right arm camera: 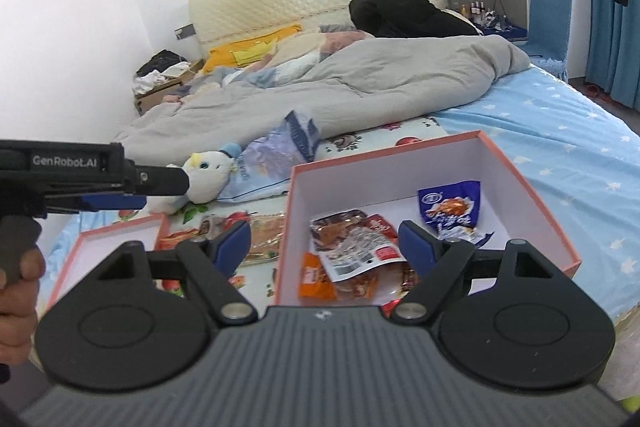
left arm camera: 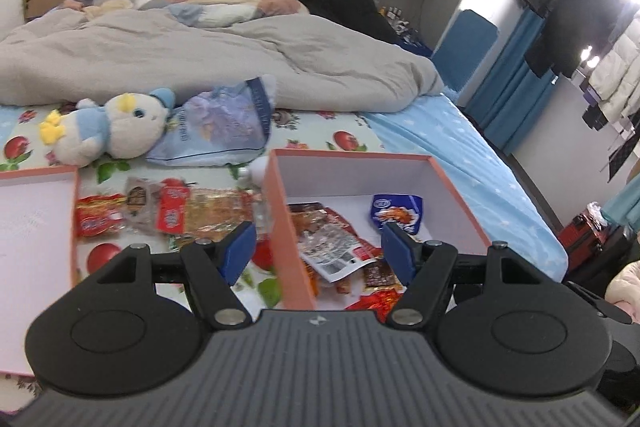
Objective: Organize snacks
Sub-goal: 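Withdraw both open tools up from the box, then move both open tools from the box toward the snack pile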
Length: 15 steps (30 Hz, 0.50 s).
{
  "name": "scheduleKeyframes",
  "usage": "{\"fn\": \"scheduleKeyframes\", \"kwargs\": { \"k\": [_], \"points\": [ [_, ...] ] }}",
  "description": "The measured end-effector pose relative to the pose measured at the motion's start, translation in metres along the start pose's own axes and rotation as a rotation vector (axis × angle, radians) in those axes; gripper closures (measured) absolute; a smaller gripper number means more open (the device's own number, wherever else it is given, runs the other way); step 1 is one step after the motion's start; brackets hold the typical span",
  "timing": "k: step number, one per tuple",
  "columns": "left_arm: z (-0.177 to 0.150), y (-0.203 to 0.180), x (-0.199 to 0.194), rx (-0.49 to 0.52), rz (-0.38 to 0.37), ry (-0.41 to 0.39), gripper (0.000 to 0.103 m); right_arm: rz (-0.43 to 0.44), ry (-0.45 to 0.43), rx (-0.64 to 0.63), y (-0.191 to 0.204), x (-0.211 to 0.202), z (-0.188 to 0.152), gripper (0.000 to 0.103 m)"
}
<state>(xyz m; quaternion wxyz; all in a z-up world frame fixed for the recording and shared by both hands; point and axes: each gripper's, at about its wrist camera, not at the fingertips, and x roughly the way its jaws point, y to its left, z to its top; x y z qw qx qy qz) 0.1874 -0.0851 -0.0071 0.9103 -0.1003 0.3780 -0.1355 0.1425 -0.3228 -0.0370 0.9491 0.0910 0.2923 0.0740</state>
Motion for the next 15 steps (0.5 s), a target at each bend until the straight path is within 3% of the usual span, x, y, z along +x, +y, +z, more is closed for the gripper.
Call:
{"fn": "scheduleKeyframes", "kwargs": {
  "k": [15],
  "points": [
    [-0.06,0.058,-0.051,-0.092,0.087,-0.055,0.029,0.119,0.024,-0.077,0.06,-0.004,-0.044,0.021]
  ]
}}
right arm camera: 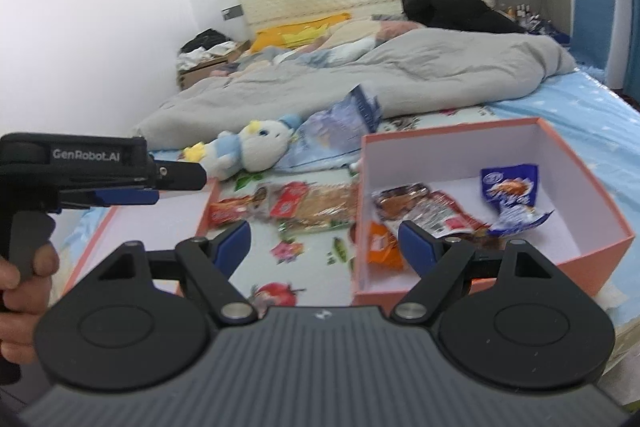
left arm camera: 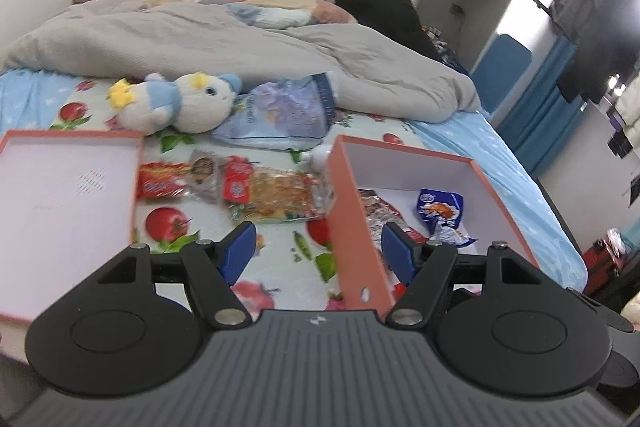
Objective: Organize snacks
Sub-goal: 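Move both open tools from the box toward the snack pile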
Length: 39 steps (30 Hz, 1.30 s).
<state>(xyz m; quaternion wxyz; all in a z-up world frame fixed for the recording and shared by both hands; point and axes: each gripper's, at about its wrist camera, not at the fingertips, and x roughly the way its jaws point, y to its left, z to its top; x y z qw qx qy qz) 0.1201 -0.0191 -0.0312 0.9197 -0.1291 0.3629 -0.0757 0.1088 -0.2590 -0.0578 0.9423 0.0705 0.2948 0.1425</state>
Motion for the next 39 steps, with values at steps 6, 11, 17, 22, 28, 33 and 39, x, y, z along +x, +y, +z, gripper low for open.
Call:
{"fn": "scheduleKeyframes", "kwargs": {
  "k": [6,11,17,22,28,33,39],
  "points": [
    [-0.035,0.029,-0.02,-0.034,0.035,-0.02,0.029,0.012,0.019,-0.075,0.023,-0.001,-0.017,0.021],
    [-0.057,0.054,-0.023,-0.096,0.045,-0.005,0.029,0.028,0.04,-0.099,0.035,0.005,-0.027,0.021],
    [-0.065,0.069,-0.022,-0.135,0.038,-0.018,0.029,0.031,0.067,-0.127,0.044,0.01,-0.036,0.021],
    [-0.065,0.078,-0.013,-0.141,0.046,-0.006,0.029,0.03,0.071,-0.125,0.047,0.019,-0.042,0.021],
    [-0.064,0.098,0.002,-0.175,0.056,0.01,0.029,0.015,0.094,-0.155,0.053,0.036,-0.044,0.021],
    [-0.055,0.114,0.021,-0.191,0.061,0.02,0.029,0.003,0.099,-0.197,0.059,0.053,-0.041,0.021],
    [-0.036,0.128,0.056,-0.184,0.068,0.054,0.029,-0.011,0.097,-0.228,0.064,0.086,-0.037,0.021]
  ]
}}
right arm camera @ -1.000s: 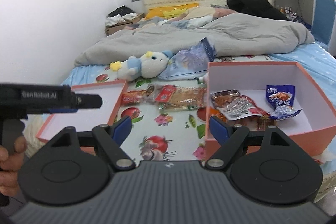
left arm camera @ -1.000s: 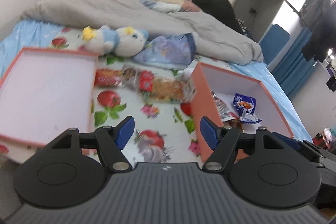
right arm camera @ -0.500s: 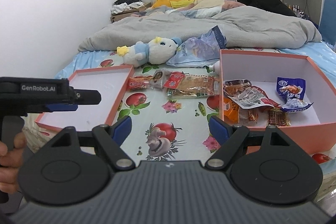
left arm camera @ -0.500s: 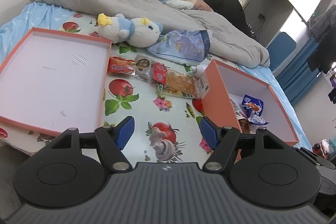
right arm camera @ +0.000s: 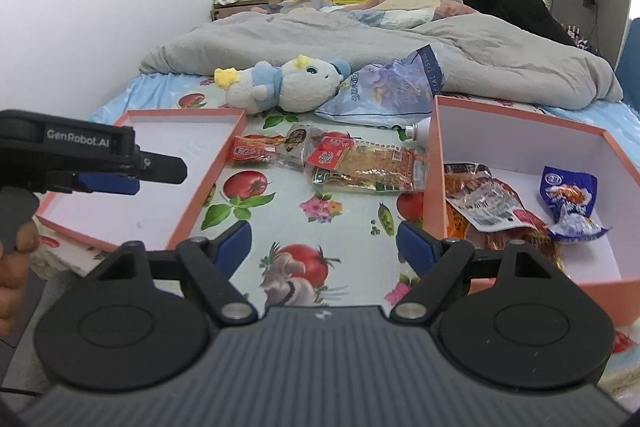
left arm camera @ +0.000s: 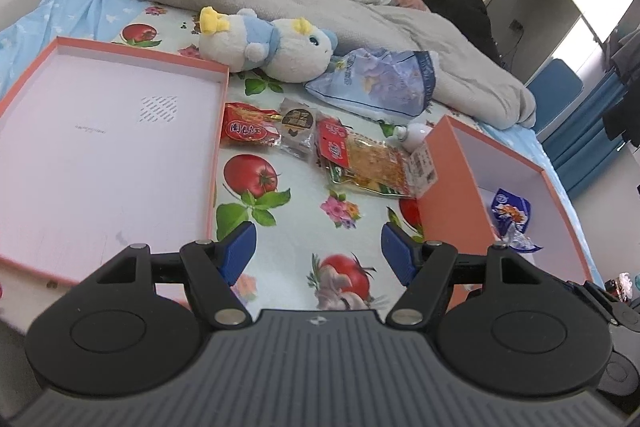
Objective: Organize snacks
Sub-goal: 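Move both open tools from the box toward the snack pile, then grasp the clear bag of orange shredded strips with the right gripper while the left reaches the pile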
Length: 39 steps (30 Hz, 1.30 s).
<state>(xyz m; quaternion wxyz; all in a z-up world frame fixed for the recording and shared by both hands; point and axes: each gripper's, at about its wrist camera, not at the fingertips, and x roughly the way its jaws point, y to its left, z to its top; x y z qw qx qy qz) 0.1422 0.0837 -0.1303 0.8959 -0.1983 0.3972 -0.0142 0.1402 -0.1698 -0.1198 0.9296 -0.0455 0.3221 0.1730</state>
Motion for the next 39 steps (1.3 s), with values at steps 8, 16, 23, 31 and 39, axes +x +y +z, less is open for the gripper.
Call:
{"fn": "scheduleKeyframes", "kwargs": {
  "k": [8,16,23,31,39],
  "points": [
    [0.041,0.011,0.065,0.012,0.02,0.04,0.029,-0.036,-0.008,-0.039,0.001,0.053,0.011,0.027],
    [0.088,0.017,0.132,0.071,0.04,0.051,0.028,-0.032,-0.023,-0.004,0.001,0.112,0.022,0.027],
    [0.116,0.031,0.189,0.076,0.047,0.082,0.028,-0.119,0.008,0.033,-0.006,0.164,0.033,0.026],
    [0.14,0.035,0.236,0.131,-0.003,0.097,0.028,-0.187,0.04,0.112,-0.019,0.217,0.043,0.025],
    [0.149,0.043,0.274,0.152,-0.048,0.134,0.028,-0.279,0.074,0.139,-0.027,0.258,0.047,0.025]
  ]
}}
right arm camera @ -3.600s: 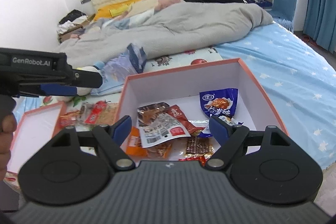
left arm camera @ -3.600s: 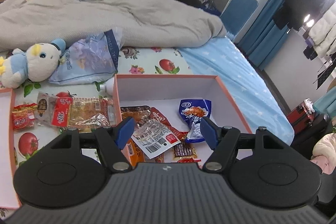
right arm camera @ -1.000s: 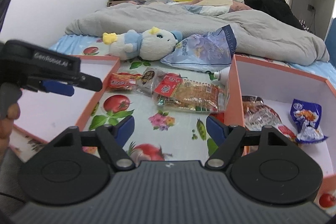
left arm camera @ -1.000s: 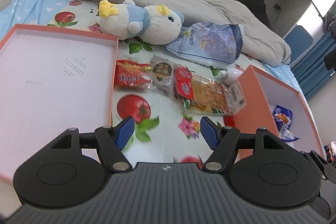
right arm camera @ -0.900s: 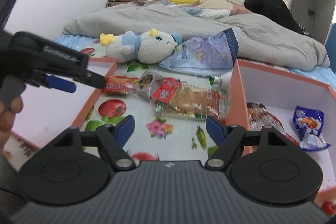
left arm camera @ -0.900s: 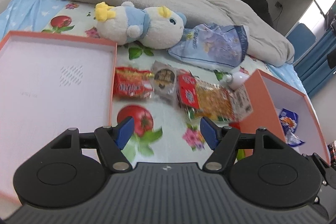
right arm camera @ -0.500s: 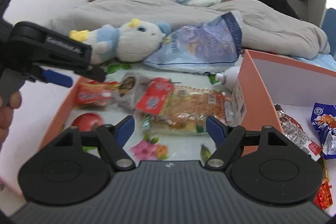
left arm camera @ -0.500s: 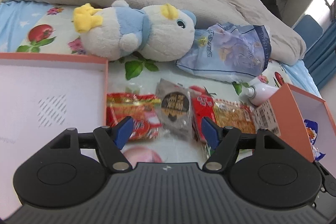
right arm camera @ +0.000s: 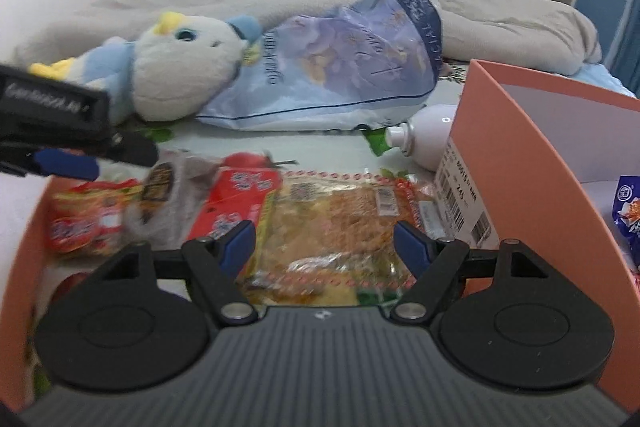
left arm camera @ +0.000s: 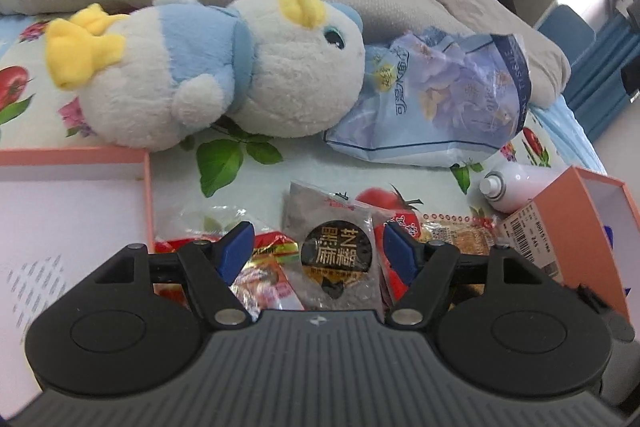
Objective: Organize snacks
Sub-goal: 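Grasp the clear bag of orange shredded strips with the right gripper while the left reaches the pile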
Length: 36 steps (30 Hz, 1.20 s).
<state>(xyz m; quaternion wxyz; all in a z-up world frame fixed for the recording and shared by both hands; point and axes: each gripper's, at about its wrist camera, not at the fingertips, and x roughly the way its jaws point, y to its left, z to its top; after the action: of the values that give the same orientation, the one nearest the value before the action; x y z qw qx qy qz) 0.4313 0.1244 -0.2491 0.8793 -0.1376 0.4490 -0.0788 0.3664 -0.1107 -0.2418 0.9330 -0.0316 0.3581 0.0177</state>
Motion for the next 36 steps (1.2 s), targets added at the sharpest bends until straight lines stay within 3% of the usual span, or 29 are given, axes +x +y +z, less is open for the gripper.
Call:
{"fn": "scheduleKeyframes", "kwargs": {
  "k": [4,13,19,27,30,36],
  "points": [
    [0.001,0.003,0.013,-0.006,-0.003,0.009,0.023,-0.032,-0.006,-0.015,0.002,0.014,0.003,0.017],
    [-0.005,0.001,0.026,0.022,-0.049,-0.006,0.021,-0.03,-0.003,-0.027,0.001,0.029,0.005,0.014],
    [-0.006,-0.003,0.031,0.058,-0.019,-0.005,0.022,0.048,0.023,0.041,-0.004,0.036,0.003,0.003],
    [-0.014,-0.021,0.037,0.132,0.096,-0.02,0.029,0.117,0.028,0.008,-0.008,0.033,-0.002,0.003],
    [-0.015,-0.023,0.037,0.139,0.101,-0.024,0.04,0.131,0.025,-0.008,-0.008,0.03,-0.005,0.006],
    [-0.014,-0.023,0.03,0.131,0.093,-0.028,0.057,0.148,0.023,-0.05,-0.011,0.02,-0.006,0.037]
  ]
}}
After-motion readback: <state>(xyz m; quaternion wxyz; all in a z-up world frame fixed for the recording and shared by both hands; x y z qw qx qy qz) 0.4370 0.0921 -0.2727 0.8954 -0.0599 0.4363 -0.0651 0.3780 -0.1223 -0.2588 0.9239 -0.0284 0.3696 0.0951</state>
